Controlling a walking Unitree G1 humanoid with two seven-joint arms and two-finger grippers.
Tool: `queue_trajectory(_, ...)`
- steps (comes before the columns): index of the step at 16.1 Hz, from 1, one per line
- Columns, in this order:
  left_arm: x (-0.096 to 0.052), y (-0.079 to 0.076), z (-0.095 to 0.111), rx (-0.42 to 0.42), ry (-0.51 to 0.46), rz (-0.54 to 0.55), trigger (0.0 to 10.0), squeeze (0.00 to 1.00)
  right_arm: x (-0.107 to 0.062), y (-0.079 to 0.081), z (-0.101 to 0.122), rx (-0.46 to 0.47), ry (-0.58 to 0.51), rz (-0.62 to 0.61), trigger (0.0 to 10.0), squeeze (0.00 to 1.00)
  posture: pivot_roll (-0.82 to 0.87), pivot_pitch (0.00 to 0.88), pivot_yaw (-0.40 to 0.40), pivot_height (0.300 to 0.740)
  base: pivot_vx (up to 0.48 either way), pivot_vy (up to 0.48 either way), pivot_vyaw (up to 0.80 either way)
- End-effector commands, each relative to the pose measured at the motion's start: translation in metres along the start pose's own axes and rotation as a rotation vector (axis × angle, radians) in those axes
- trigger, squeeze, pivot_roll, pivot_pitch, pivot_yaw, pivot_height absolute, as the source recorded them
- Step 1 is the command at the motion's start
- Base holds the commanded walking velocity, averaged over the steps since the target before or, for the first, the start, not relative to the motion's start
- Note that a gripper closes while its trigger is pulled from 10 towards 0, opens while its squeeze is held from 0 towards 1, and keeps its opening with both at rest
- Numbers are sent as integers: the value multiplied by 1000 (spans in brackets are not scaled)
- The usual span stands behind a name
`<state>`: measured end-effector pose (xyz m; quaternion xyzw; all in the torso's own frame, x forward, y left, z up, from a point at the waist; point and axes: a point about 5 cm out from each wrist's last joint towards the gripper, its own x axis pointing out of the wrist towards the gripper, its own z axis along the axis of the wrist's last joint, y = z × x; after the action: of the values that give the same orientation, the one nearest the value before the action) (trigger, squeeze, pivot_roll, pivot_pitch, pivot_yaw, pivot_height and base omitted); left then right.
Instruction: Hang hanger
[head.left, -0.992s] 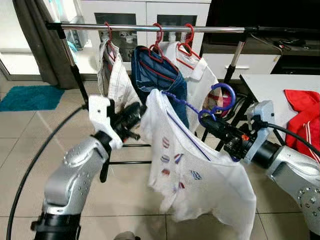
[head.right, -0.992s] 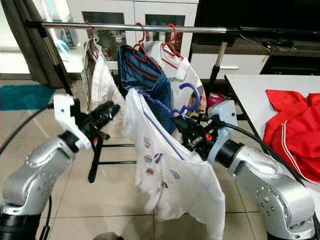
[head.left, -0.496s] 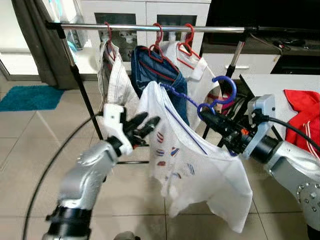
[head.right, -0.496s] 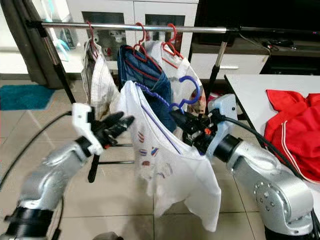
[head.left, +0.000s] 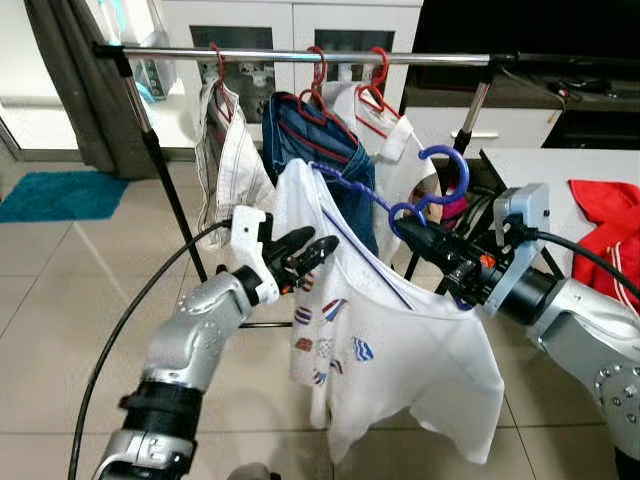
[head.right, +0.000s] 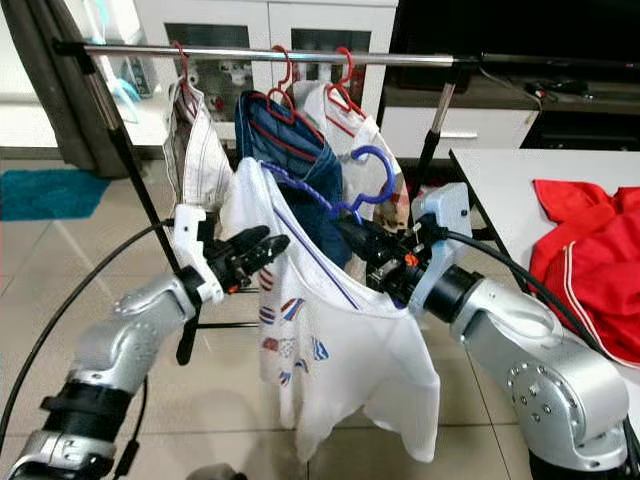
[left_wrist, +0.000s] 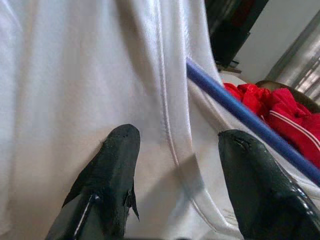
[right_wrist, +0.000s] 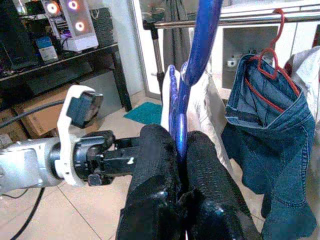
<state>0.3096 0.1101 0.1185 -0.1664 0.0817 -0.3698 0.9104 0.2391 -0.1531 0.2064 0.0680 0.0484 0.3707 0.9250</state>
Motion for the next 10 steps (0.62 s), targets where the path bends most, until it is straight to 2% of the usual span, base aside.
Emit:
queue_trajectory(1, 5, 1, 6, 19, -13, -12, 10000, 0, 0, 4, 8, -20, -22, 20, 0, 0, -40, 0, -2, 740, 0, 0, 0)
queue_trajectory(3, 9, 4, 5, 28, -10, -11, 10000, 0, 1, 5, 7, -19, -21, 23, 0, 0, -43, 0, 0, 740, 0, 0, 0)
queue_trajectory(5, 13, 12, 9, 65, -33, 55, 0, 0, 0, 6, 5, -17, -14, 25, 0, 0, -43, 0, 3, 740, 0, 0, 0)
queue_trajectory(10, 12, 18, 9, 111, -52, 98, 0, 0, -2, 3, 1, -13, -6, 5, 0, 0, -39, 0, 11, 740, 0, 0, 0)
